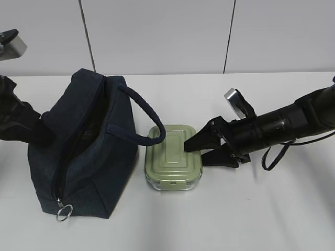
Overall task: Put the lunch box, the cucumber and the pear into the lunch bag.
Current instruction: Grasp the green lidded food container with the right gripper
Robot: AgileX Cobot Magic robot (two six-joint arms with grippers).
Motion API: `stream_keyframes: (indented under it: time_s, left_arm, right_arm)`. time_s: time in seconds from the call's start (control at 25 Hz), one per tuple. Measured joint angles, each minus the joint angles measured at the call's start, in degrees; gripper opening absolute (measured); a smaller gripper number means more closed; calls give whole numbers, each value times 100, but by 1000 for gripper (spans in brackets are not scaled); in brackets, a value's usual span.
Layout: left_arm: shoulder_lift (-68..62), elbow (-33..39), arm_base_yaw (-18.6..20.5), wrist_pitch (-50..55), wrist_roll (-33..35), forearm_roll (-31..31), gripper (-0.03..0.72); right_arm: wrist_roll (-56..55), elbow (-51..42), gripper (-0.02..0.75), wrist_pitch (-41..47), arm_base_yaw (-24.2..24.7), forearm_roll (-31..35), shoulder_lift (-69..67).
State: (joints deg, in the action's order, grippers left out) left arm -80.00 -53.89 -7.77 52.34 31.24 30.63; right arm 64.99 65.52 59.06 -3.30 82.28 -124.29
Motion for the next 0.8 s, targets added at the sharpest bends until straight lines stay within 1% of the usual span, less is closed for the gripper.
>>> stream_keyframes:
  time_s: [0.2, 0.56, 0.64, 0.72, 0.8]
  left_arm:
    - [0, 0, 0, 0, 0, 0, 1]
    - [0, 0, 0, -5, 0, 0, 1]
    - [0, 0, 0, -10, 0, 0, 1]
    - [0, 0, 0, -10, 0, 0, 1]
    - [0, 0, 0, -10, 0, 0, 1]
  right_arm:
    - [-32, 0, 590, -3, -12, -12, 0]
    - [-107, 0, 582, -271, -284, -12, 0]
    - [-130, 0, 524, -275, -292, 0, 0]
    - [-158, 16, 425, -266, -292, 56, 0]
    - [-189, 26, 386, -243, -292, 48, 0]
